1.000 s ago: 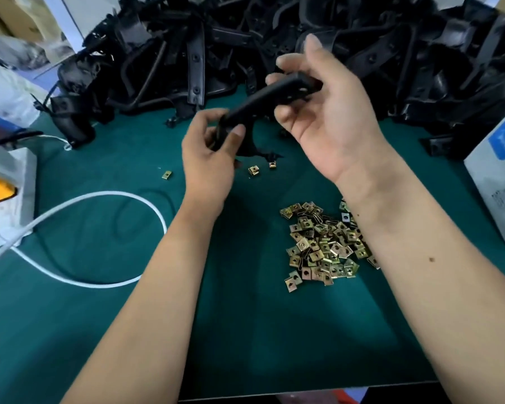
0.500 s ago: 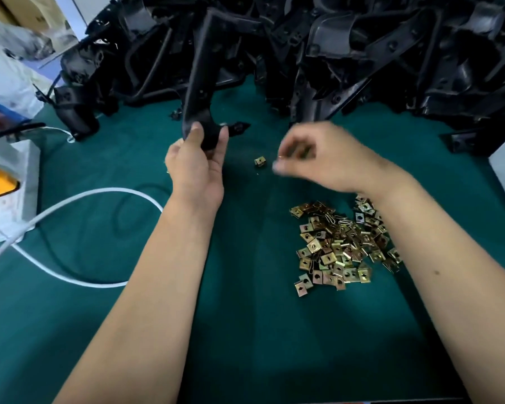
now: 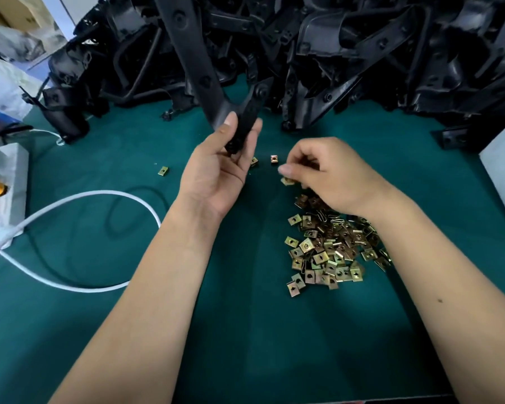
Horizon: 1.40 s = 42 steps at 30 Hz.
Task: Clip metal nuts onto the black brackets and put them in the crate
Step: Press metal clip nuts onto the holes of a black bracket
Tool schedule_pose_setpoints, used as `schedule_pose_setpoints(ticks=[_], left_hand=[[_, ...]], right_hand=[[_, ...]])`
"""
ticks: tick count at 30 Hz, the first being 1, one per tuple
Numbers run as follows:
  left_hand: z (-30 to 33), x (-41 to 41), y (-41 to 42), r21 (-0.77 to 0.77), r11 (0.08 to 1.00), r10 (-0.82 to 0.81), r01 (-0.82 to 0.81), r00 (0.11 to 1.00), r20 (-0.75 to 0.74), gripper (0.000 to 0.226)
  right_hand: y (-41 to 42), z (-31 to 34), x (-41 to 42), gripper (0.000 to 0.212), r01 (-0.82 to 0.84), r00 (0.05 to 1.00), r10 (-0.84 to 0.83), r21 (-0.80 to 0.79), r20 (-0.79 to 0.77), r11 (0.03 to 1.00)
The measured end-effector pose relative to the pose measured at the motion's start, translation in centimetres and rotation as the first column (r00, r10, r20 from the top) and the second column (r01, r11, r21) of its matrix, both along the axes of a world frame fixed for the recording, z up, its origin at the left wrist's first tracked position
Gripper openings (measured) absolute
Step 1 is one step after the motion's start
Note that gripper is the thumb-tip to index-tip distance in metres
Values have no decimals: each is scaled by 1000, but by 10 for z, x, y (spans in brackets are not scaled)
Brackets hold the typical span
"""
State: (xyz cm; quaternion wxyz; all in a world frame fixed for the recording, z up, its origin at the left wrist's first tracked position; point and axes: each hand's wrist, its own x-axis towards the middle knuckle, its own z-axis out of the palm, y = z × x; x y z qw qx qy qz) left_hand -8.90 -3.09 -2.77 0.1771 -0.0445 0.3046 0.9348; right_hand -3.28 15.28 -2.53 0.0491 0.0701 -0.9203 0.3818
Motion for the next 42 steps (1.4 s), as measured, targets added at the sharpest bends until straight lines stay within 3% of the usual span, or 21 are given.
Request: schedule_pose_setpoints(ticks=[2,5,8,11,13,15,21,27,32,36,42], left_hand=[[0,2,1,21,1000,-17,17,1000,-1,17],[0,3,3,67,997,-36,35,999,5,6],[-1,4,5,65,996,-68,67,997,23,11],[-3,6,8,-154,985,-79,75,997,-25,13],[-6,6,11,-348,936,-86,55,994,-74,37],[-9,6,12,-438,898,-91,39,991,-98,46],[-13,10,18,-653,757,-214,9,948,-235,23],[-14,8,13,-708,706,-234,-16,939,-254,23],[-8,6,1,-765,637,-372,95,907,-196,23],[-4,9,-6,-796,595,-434,112,878,-201,29],[4,16,7,-730,654,-267,200,963,25,40]], right_hand=[[0,-3,-1,18,48,999,-45,-169,17,984],[-2,-6,-1,13,97,995,-90,-465,37,880],[-3,-7,-2,4,65,997,-78,-570,2,819],[-2,-10,-3,10,28,999,-36,-566,-3,824],[-1,-11,-3,15,30,999,-33,-556,5,831],[-1,-13,-3,18,46,999,-46,-528,14,848],[2,-14,-4,17,40,997,-65,-479,-37,877],[10,-13,-4,20,8,1000,-12,-440,-6,898],[23,-12,-4,20,-48,997,66,-383,35,923],[36,-14,-8,24,74,995,-97,-423,-33,903],[24,-19,-10,26,81,992,-122,-559,-36,825]])
